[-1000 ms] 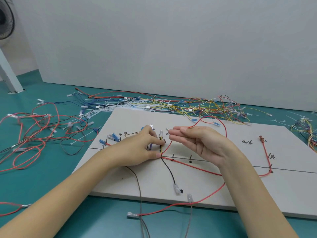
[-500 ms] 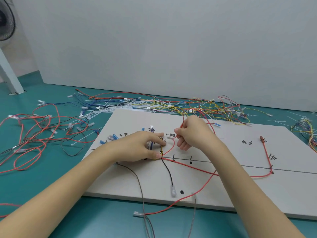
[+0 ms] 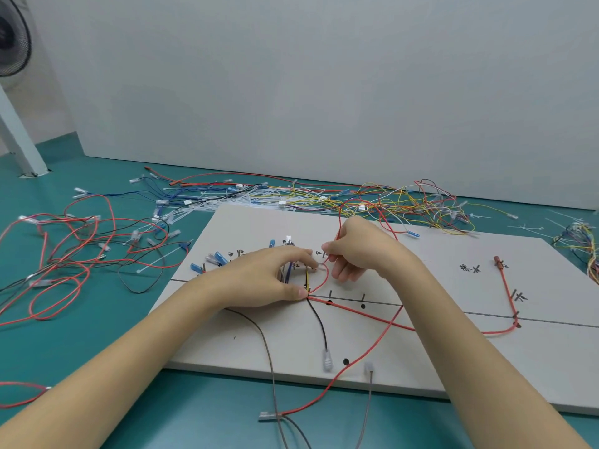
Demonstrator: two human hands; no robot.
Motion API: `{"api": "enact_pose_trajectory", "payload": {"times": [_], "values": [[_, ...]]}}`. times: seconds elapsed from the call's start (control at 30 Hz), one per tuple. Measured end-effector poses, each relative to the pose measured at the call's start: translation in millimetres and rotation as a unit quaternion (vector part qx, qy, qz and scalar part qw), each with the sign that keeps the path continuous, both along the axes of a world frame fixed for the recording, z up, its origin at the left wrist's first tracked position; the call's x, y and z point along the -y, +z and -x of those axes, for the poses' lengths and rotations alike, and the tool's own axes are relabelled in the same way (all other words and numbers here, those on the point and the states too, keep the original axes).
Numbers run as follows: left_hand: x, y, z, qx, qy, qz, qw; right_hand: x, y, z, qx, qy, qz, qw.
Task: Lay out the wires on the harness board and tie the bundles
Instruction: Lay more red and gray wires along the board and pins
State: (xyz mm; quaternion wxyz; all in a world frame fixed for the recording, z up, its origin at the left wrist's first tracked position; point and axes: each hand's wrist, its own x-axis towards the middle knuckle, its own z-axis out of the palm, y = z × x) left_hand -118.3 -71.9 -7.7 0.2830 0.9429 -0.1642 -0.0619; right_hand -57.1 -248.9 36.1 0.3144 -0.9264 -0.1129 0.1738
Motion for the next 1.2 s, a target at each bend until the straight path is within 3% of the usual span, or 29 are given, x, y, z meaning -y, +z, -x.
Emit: {"api": "enact_pose_trajectory", "payload": {"times": [0.13,0.37,0.63,0.7,0.87,0.97,1.1,1.2], "values": [[3.6,0.5,2.3,0.006,0.017,-0.038,0.999,7.7,4.2,2.0,-0.005,0.072,-0.086,0.994],[10.6,3.3,2.6,0.020,0.017,-0.078,0.997,3.6,3.5,0.6,0.047,0.137,-0.109,0.983],[5.6,0.3,1.3,0.008,0.043,-0.015,0.999,-10.5,-25.4,-4.0,0.045,0.014,-0.188,0.981],[5.1,0.5,2.5,0.002,0.044,0.005,0.999,-14.6,-25.8,-6.3,0.065,-0.009,-0.160,0.985],[3.6,-1.2,3.3,-0.007,0.043,0.046,0.998,-19.8,-17.8,-7.1,0.164,-0.032,0.038,0.985],[4.1,-2.2,4.4,-0.013,0.054,0.065,0.996,-28.3,-13.3,-8.1,0.170,-0.024,0.085,0.981],[1.3,-3.2,0.0,-0.033,0.068,0.147,0.986,-39.3,-13.3,-10.9,0.143,-0.007,0.089,0.986],[-2.0,-2.6,-1.0,-0.054,0.073,0.205,0.974,-33.7,-15.6,-13.2,0.043,-0.022,-0.015,0.999]]}}
